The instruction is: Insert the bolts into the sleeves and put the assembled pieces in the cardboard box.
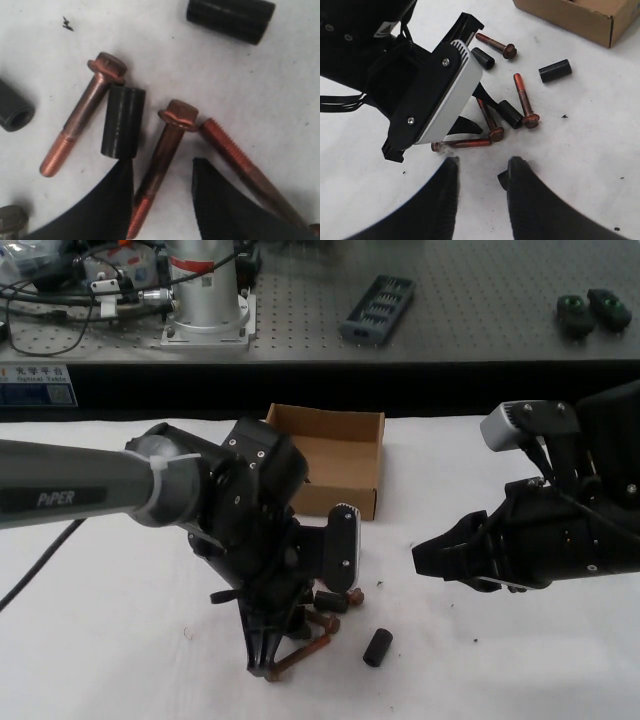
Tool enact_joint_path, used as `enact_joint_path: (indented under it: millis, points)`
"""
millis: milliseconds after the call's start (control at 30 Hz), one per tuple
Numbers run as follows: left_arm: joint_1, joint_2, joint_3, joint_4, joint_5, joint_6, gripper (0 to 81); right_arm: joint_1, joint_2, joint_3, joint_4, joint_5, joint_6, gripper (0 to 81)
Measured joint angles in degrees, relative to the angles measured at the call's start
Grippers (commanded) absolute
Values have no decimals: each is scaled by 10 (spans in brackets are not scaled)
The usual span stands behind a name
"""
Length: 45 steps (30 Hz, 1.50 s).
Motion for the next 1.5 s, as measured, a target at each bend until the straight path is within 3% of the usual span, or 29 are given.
enact_joint_path:
  millis: [233, 500, 667, 1000, 1500]
  points:
    - [0, 1, 0, 9, 5, -41, 6, 0, 0, 0, 0, -1, 1, 256]
    - [3, 3, 0, 6, 8, -218, 6, 0, 0, 0, 0, -1, 1, 256]
    - [38, 0, 0, 22, 31, -358, 6, 0, 0, 0, 0, -1, 1, 256]
    - [133, -60, 7, 169, -14, -411, 6, 0, 0, 0, 0, -1, 1, 256]
    - [138, -81, 57, 248, -47, -417, 30, 0, 0, 0, 11, -1, 1, 256]
